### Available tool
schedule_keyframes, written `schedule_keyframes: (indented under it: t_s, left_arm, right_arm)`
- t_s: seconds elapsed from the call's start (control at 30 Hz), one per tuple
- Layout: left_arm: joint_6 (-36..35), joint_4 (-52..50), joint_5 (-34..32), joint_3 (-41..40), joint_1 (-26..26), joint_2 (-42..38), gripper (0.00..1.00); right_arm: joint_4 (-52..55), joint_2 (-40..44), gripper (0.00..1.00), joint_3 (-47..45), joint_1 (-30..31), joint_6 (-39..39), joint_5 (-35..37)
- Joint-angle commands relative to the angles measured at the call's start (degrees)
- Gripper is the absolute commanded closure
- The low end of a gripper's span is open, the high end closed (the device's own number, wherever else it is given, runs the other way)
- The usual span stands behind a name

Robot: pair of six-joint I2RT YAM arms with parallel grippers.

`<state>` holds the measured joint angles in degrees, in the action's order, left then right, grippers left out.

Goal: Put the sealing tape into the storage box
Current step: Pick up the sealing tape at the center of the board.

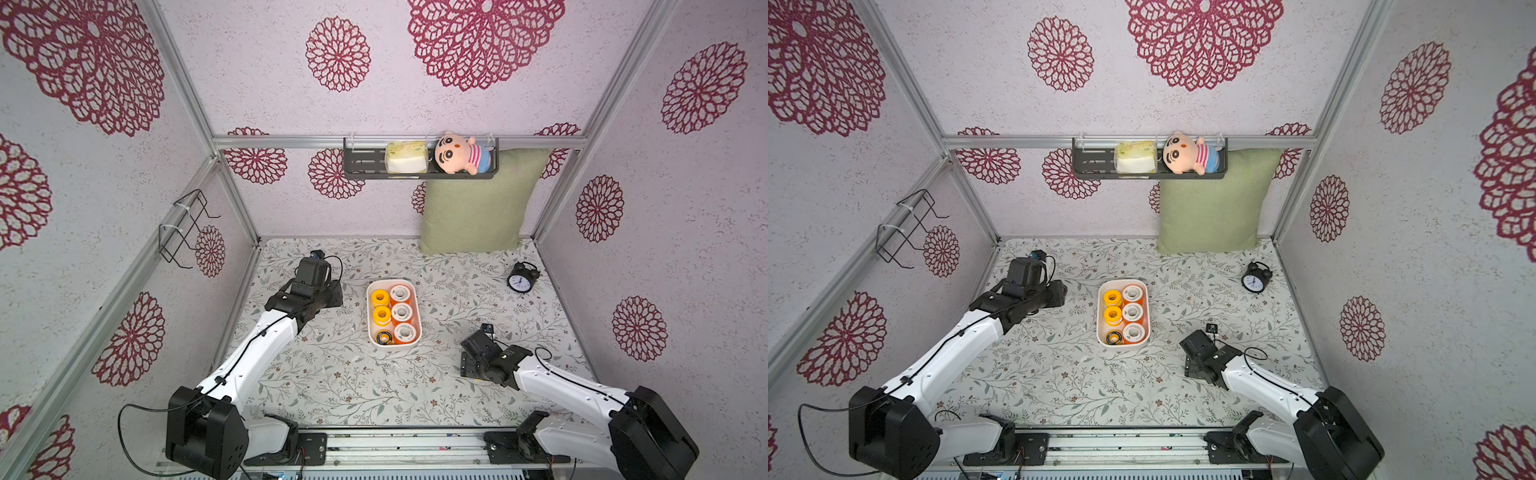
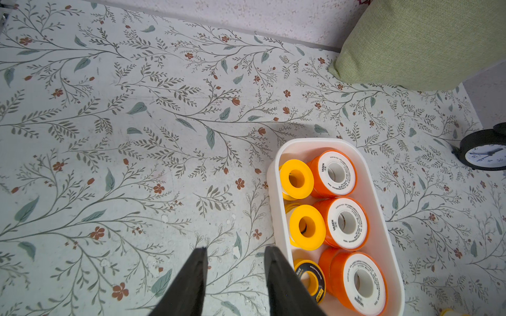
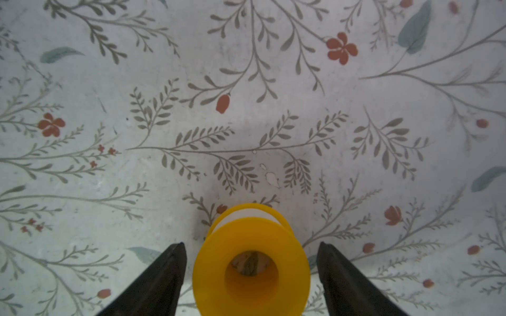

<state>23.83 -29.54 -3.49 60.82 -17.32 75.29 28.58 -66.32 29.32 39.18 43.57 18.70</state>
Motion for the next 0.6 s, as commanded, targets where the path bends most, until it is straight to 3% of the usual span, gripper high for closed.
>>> schedule_keyframes:
  t_s: [0.0, 0.57]
  left_arm:
    - [-0.19, 0.97, 0.28, -0.09, 0.45, 0.28, 0.59]
    - [-0.18, 0.77, 0.58, -0.17, 0.45, 0.12, 0.59]
  right_arm:
    - [-1.00, -0.28, 0.20, -0.26, 0.28, 0.46, 0.02]
    - [-1.42, 0.99, 0.35, 0.37, 0.28, -0.67, -0.45]
